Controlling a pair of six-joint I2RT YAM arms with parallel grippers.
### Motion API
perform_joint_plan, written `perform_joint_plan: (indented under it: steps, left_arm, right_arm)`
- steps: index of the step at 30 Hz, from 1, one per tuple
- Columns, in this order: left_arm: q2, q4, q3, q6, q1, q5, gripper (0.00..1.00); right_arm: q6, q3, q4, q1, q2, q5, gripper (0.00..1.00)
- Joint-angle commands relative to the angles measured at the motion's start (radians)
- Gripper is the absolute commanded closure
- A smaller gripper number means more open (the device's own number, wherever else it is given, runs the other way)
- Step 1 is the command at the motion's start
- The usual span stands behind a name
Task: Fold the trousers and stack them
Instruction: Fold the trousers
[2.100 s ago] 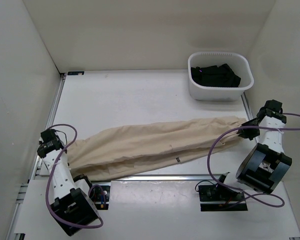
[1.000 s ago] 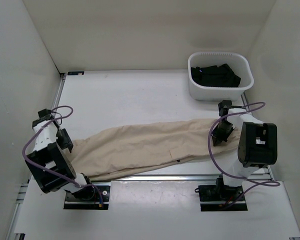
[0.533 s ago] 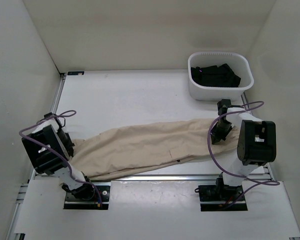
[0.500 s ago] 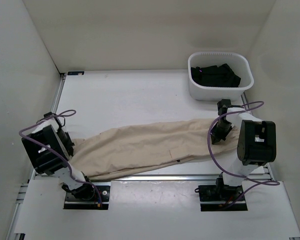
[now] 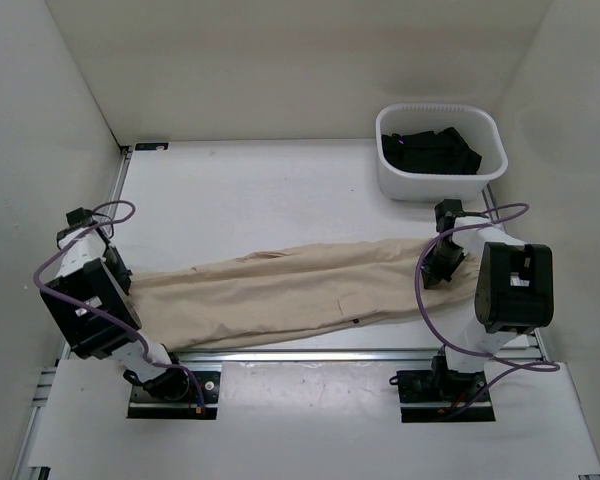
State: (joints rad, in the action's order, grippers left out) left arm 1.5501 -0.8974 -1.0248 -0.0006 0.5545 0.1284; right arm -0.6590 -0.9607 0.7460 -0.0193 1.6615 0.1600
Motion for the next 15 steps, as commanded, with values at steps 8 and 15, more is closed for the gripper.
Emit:
perform_joint_plan:
  steps: [8,15]
  left_arm:
    - [0.134,0.092,-0.156,0.001,0.008,0.046,0.55]
    - [0.058,0.147,-0.158,0.001,-0.016,0.160,0.31]
  right_arm:
    - [0.047,-0.033,-0.034,0.062,-0.008,0.000,0.54]
    - [0.081,-0.131,0.062,0.062,-0.106,0.035,0.52]
